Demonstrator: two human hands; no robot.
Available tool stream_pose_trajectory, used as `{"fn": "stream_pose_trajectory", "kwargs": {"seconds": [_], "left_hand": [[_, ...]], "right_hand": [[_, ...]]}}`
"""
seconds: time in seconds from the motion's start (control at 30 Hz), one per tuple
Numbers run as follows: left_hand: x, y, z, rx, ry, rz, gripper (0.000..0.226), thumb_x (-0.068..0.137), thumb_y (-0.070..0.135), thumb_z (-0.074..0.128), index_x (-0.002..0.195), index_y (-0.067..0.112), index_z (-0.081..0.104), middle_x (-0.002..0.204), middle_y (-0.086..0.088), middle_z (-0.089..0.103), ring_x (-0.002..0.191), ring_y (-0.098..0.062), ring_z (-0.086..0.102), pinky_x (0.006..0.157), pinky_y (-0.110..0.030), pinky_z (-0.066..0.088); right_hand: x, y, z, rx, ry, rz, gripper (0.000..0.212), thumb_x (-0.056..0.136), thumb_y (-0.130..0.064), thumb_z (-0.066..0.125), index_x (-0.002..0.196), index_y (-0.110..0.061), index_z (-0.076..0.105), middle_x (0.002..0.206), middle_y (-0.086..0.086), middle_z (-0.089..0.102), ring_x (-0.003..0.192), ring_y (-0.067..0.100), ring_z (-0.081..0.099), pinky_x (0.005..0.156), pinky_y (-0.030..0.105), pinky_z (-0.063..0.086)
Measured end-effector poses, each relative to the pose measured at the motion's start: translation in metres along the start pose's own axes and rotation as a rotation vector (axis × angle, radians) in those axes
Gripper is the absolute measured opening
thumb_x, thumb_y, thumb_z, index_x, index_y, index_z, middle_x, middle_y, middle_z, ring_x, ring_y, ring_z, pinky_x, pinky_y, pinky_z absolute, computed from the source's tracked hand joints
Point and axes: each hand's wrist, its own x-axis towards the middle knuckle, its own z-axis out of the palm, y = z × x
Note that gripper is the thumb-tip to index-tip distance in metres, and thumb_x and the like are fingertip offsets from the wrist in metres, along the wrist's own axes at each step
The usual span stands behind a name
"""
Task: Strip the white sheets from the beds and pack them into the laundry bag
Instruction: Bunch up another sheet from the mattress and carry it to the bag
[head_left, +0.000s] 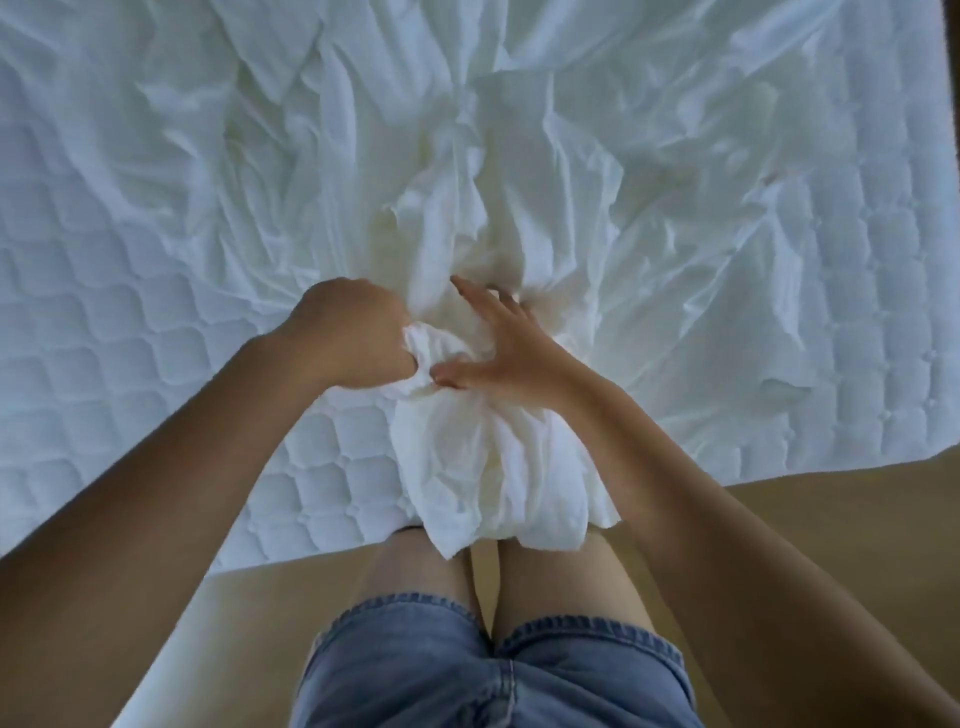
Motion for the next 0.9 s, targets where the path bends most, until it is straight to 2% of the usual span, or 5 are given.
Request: {"fn": "stream_pose_trajectory", "kwargs": {"seconds": [0.27, 0.43, 0.57, 0.7, 0.9], "left_hand": [[0.027, -0.033, 0.028, -0.665, -0.115, -0.329, 0.013, 0.069, 0.021, 0.066, 0.065, 0.014, 0.056, 0.07, -0.003, 0.054, 0.065, -0.02, 0.052, 0.054, -0.028, 0.034], [0.012, -0.033, 0.049, -0.861, 0.102, -0.325, 0.035, 0.076, 0.03, 0.071, 0.105, 0.013, 0.061, 0.102, -0.005, 0.062, 0.097, -0.026, 0.058, 0.072, -0.03, 0.043], [-0.025, -0.013, 0.095, -0.597, 0.609, -0.058, 0.088, 0.069, 0.036, 0.072, 0.142, 0.009, 0.032, 0.147, -0.014, 0.029, 0.137, -0.034, 0.025, 0.11, -0.053, 0.028], [-0.027, 0.0, 0.128, -0.231, 0.602, 0.139, 0.13, 0.053, 0.07, 0.071, 0.149, 0.009, 0.008, 0.154, -0.014, 0.009, 0.142, -0.034, 0.008, 0.108, -0.062, 0.012], [0.018, 0.001, 0.113, -0.163, 0.644, 0.089, 0.081, 0.081, 0.057, 0.042, 0.141, 0.004, 0.03, 0.139, -0.025, 0.047, 0.132, -0.039, 0.041, 0.099, -0.07, 0.028]], "right_hand": [[-0.008, -0.016, 0.072, -0.343, 0.271, -0.105, 0.105, 0.068, -0.072, 0.056, 0.151, -0.031, 0.007, 0.158, 0.012, 0.009, 0.145, 0.036, 0.004, 0.114, 0.053, 0.013], [0.014, -0.011, 0.056, -0.522, 0.233, -0.063, 0.069, 0.086, -0.022, 0.059, 0.147, -0.029, 0.028, 0.142, 0.007, 0.042, 0.125, 0.032, 0.045, 0.093, 0.041, 0.045], [0.046, -0.03, 0.034, -0.361, 0.26, -0.019, 0.037, 0.083, -0.015, 0.053, 0.12, -0.02, 0.058, 0.116, 0.005, 0.065, 0.106, 0.031, 0.058, 0.08, 0.032, 0.043], [0.053, -0.048, 0.019, -0.244, 0.129, 0.0, 0.024, 0.088, -0.015, 0.05, 0.105, -0.008, 0.066, 0.105, 0.011, 0.068, 0.101, 0.029, 0.06, 0.087, 0.035, 0.048], [0.037, -0.041, 0.019, 0.035, 0.141, 0.152, 0.05, 0.088, -0.023, 0.057, 0.135, -0.012, 0.043, 0.13, 0.009, 0.053, 0.118, 0.027, 0.051, 0.1, 0.036, 0.042]]}}
